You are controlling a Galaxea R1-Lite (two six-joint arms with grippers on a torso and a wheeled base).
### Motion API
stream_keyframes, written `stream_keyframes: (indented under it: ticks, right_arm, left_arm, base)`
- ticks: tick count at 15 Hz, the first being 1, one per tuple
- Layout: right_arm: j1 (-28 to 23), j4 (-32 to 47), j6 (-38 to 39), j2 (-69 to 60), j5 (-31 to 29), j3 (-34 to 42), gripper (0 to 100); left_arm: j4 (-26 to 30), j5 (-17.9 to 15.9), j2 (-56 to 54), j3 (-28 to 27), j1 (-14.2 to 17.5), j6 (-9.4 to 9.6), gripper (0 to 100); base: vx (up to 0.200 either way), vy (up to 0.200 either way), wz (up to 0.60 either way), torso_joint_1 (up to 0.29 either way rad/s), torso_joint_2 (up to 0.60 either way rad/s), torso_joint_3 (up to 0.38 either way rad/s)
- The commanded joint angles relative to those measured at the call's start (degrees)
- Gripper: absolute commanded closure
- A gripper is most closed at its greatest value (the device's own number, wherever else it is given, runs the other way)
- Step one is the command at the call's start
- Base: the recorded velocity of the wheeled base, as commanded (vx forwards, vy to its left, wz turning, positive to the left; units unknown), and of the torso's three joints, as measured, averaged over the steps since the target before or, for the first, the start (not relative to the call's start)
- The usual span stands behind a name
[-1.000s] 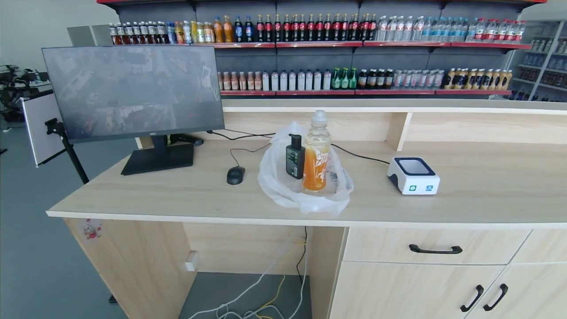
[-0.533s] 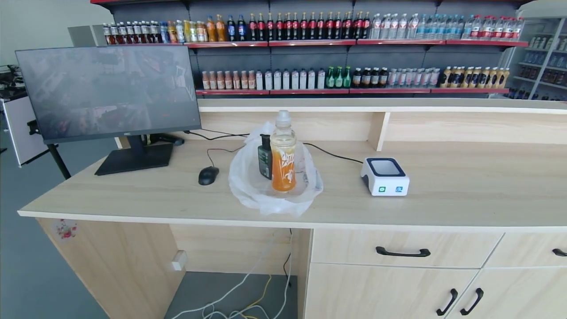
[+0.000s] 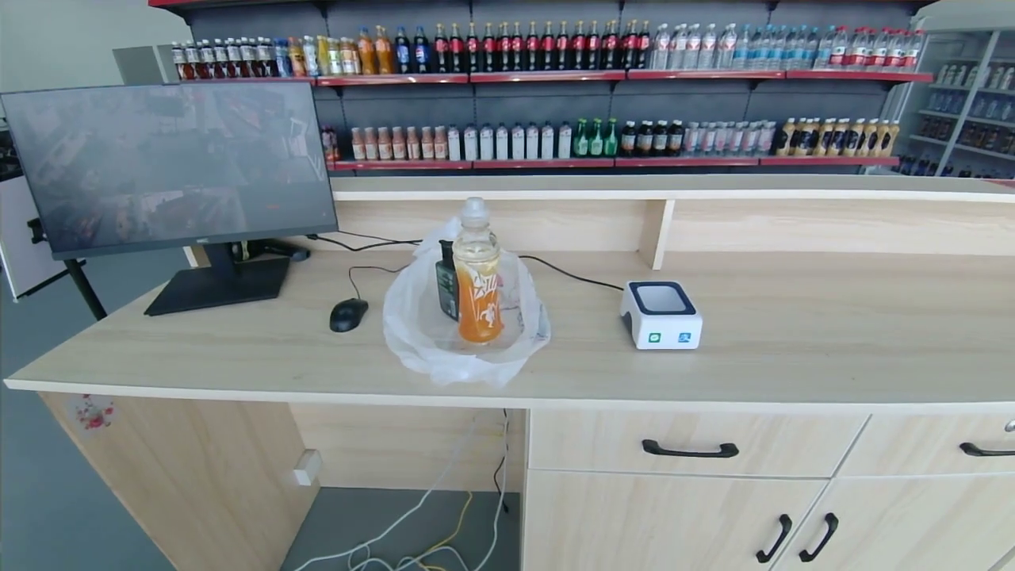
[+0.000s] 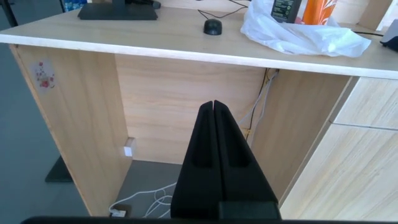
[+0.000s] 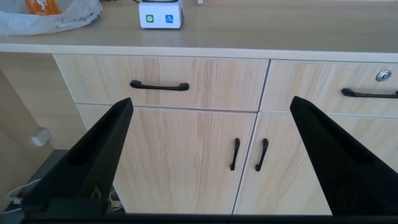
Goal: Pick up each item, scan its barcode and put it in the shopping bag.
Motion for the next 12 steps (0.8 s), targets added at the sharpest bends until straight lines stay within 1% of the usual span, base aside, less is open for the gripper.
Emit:
stream_keyframes:
  ticks: [1,5,12]
  right_arm:
    - [-0.02,-0.01,0.01,0.0,0.06,0.0,0]
    - [-0.02,-0.01,0.01,0.0,0.06,0.0,0]
    - [-0.02,-0.01,0.1,0.0,0.06,0.0,0]
  left_arm:
    - [-0.01,0.0,-0.02,0.02,0.0,0.0,100]
    - [-0.01,0.0,-0.02,-0.06,0.0,-0.09,100]
    - [-0.01,0.0,-0.02,0.02,0.0,0.0,100]
  base:
    - [-0.2,0.0,0.0,0.002,0.0,0.002]
    - [-0.2,0.0,0.0,0.006,0.0,0.001]
    - [0.0,0.0,0.0,0.0,0.0,0.0]
